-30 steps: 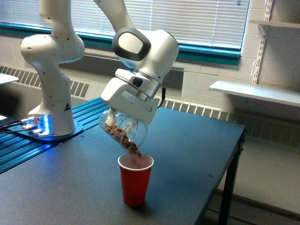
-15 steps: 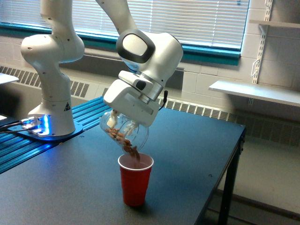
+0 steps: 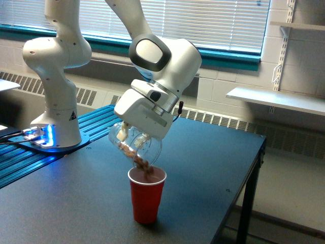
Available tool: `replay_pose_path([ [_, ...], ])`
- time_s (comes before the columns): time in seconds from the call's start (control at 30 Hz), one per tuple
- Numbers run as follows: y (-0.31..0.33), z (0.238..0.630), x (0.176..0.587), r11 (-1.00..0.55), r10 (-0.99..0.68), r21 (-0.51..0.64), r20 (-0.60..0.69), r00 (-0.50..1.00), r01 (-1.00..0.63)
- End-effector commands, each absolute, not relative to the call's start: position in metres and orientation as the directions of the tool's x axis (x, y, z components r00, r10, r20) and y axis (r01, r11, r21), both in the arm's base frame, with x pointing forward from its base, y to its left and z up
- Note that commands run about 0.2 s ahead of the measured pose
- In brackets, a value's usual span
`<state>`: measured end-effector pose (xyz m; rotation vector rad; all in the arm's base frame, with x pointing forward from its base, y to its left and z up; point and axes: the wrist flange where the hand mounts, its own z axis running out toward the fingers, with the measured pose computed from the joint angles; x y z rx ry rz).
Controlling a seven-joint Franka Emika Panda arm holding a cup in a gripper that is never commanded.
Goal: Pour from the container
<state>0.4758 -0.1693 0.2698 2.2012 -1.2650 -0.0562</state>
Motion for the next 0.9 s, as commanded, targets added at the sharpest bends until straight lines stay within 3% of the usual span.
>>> replay_pose_path([
  [0.03,-0.1681,0.2681,0.4797,-0.399,-0.790,0.529,0.217,0.574,-0.749],
  [0.9,-0.1769,0.2690,0.4844,-0.411,-0.795,0.532,0.188,0.577,-0.740],
])
